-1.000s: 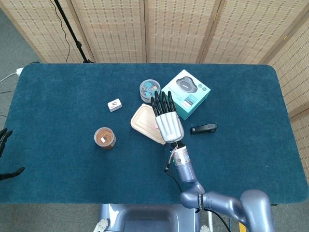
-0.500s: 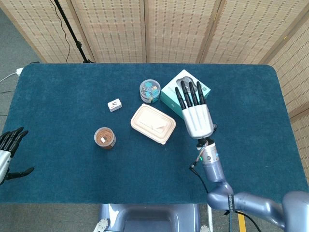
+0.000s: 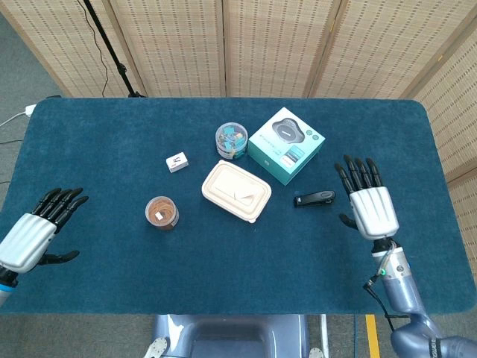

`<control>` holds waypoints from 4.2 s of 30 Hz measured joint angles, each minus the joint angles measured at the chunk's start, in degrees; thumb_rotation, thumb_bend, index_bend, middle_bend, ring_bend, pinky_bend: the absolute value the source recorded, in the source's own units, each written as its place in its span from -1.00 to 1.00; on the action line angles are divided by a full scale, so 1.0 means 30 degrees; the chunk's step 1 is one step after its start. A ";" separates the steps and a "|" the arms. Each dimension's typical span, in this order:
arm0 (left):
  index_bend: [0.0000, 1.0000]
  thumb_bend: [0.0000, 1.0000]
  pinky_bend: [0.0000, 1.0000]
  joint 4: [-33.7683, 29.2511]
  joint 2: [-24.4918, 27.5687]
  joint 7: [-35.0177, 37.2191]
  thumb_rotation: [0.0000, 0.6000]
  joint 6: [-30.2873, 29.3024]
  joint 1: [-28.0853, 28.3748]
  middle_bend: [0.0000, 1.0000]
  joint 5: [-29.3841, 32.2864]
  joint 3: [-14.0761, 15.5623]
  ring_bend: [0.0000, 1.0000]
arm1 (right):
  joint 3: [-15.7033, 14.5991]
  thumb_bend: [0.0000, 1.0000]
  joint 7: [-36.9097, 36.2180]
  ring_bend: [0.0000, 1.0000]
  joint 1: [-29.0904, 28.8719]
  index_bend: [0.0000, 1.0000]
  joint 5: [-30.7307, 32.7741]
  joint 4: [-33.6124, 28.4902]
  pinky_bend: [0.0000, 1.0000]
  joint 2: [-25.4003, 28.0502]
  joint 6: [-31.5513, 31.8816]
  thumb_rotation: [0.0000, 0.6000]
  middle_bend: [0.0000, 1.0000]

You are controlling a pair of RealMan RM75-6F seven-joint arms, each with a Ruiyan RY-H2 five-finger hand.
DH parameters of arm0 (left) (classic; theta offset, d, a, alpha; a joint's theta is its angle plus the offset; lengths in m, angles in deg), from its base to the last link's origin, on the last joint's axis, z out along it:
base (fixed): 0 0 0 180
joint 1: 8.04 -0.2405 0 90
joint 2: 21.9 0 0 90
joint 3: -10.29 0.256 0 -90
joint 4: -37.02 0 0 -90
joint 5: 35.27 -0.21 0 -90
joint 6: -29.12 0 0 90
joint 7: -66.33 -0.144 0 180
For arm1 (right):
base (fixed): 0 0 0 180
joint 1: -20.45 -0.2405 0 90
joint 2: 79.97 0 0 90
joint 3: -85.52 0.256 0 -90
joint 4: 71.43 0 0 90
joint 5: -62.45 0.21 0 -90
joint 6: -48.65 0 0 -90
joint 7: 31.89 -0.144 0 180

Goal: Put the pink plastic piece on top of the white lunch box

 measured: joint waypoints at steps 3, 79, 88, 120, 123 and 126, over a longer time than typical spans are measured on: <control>-1.00 -1.00 -1.00 -0.1127 0.0271 -0.0689 1.00 0.0733 0.0601 -1.00 0.0012 -0.0165 -1.00 | -0.1031 -1.00 -0.2222 -1.00 0.1103 -0.95 -0.0359 0.0202 -1.00 0.0566 0.0146 1.00 -1.00; -0.44 -1.00 -1.00 0.1474 -1.6099 -1.9025 0.15 0.4931 1.3862 -1.00 2.0161 -0.5104 -1.00 | -0.2117 -1.00 -1.4454 -1.00 0.6121 -0.79 -0.3530 0.1234 -1.00 0.3941 0.2204 1.00 -1.00; -0.44 -1.00 -1.00 0.2268 -1.6588 -1.8762 0.16 0.5353 1.4053 -1.00 1.9966 -0.4894 -1.00 | -0.2065 -1.00 -1.4815 -1.00 0.6113 -0.79 -0.3481 0.1211 -1.00 0.4039 0.1957 1.00 -1.00; -0.44 -1.00 -1.00 0.3136 -1.6624 -1.8221 0.15 0.5871 1.3788 -1.00 1.9929 -0.4589 -1.00 | -0.1995 -1.00 -1.5541 -1.00 0.6127 -0.77 -0.3548 0.1054 -1.00 0.4285 0.1648 1.00 -1.00; -0.44 -1.00 -1.00 0.2963 -1.6568 -1.8121 0.15 0.5862 1.3735 -1.00 1.9696 -0.4512 -1.00 | -0.2003 -1.00 -1.5583 -1.00 0.6128 -0.77 -0.3557 0.1034 -1.00 0.4299 0.1624 1.00 -1.00; -0.44 -1.00 -1.00 0.2776 -1.6524 -1.8119 0.16 0.5806 1.3697 -1.00 1.9532 -0.4424 -1.00 | -0.1993 -1.00 -1.5593 -1.00 0.6136 -0.77 -0.3543 0.1015 -1.00 0.4316 0.1620 1.00 -1.00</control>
